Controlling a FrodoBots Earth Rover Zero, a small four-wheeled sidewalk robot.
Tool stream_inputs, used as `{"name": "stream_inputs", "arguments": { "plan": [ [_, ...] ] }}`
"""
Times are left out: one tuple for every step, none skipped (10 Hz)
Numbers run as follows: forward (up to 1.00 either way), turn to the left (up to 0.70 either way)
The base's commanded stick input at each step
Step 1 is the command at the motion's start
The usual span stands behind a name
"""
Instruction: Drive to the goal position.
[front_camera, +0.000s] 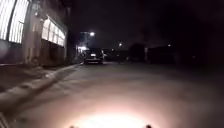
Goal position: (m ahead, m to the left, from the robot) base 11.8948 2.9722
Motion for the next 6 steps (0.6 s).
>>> {"name": "stream_inputs", "arguments": {
  "plan": [
    [0.70, 0.00],
    [0.70, 0.00],
    [0.70, 0.00],
    [0.70, 0.00],
    [0.70, 0.00],
    [0.70, 0.00]
  ]
}}
